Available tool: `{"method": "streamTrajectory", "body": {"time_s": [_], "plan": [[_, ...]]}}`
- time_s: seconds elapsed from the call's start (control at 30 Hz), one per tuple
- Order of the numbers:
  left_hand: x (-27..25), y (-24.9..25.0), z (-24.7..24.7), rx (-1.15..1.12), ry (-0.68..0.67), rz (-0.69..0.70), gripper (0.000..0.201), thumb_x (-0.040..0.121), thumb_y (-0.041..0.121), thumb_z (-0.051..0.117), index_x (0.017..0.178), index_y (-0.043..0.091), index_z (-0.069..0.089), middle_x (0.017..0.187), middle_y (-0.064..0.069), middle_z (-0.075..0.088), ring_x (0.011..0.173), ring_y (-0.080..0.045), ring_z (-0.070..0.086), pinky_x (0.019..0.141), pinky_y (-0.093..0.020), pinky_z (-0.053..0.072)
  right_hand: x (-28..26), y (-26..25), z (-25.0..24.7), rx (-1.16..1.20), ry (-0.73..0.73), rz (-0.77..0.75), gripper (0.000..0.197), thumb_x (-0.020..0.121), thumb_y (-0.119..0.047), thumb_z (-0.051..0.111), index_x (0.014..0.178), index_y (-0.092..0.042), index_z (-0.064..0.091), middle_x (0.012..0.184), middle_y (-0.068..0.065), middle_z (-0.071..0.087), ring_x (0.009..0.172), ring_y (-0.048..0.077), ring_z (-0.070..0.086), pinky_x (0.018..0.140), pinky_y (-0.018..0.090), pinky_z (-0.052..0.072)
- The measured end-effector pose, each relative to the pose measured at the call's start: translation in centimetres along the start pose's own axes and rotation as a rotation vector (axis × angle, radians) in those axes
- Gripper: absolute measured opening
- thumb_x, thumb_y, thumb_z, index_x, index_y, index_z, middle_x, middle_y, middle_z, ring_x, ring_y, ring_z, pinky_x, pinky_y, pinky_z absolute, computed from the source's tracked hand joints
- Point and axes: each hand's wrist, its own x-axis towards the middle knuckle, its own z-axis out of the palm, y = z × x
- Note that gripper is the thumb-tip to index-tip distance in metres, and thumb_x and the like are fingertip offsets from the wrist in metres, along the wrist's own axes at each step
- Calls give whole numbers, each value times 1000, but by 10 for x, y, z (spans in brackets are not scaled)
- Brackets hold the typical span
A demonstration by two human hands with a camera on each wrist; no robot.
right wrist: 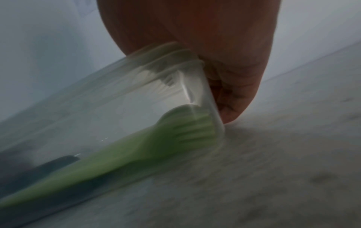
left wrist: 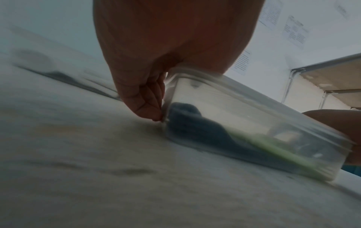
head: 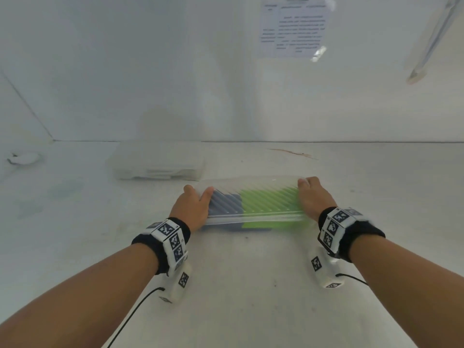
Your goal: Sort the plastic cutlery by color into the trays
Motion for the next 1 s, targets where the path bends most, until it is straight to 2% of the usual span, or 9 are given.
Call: {"method": "streamTrajectory", "body": {"time_s": [0.13,0.27,0.33,0.43,0.53,0.77,0.9,1.0], "plan": [[10,-61,-52,25,5,1,58,102,60,38,116,4,42,103,-13,62,90,-29,60,75,-35,44,-31,-47,58,0,-16,9,49,108,-42,27,146,-13,36,138,22,54,120,37,54,92,40,37],[20,-118,-104,44,2,-1,58,102,61,38,114,5,43,103,-13,63,91,-30,61,78,-38,48,-58,-88,114,30,-22,9,51,104,-42,28,147,-15,36,135,20,55,108,34,53,90,41,40],[26,-143,-125,57,7,-1,58,101,61,38,113,5,44,103,-13,63,94,-32,62,82,-40,50,-68,-107,141,40,-17,11,51,101,-44,28,144,-17,38,132,20,56,109,35,55,93,44,42],[33,-175,-154,74,22,-8,57,102,61,37,110,5,46,100,-13,62,91,-31,60,78,-38,47,-81,-133,176,45,-17,18,53,100,-46,28,145,-19,36,133,19,55,115,39,54,101,49,43],[43,-198,-176,85,39,-9,58,101,63,36,107,6,48,98,-12,62,89,-29,59,76,-38,46,-89,-153,203,49,-13,23,53,101,-46,29,146,-19,35,134,20,53,115,40,54,101,51,44],[52,-204,-183,108,54,-29,61,102,63,33,115,6,51,106,-14,63,98,-33,60,88,-42,49,-85,-164,217,-9,-11,12,55,102,-54,32,143,-17,35,133,22,52,116,42,54,101,52,45],[49,-201,-182,122,58,-56,62,102,63,33,116,6,51,107,-14,63,97,-32,59,85,-39,47,-87,-161,218,-4,-9,3,57,102,-55,33,145,-18,35,133,22,52,116,42,54,101,52,45],[50,-199,-179,123,82,-62,65,101,64,31,119,5,50,111,-16,64,99,-33,59,89,-42,48,-85,-163,217,-2,-30,-4,58,102,-56,33,146,-18,33,136,22,51,118,42,53,102,52,44]]}}
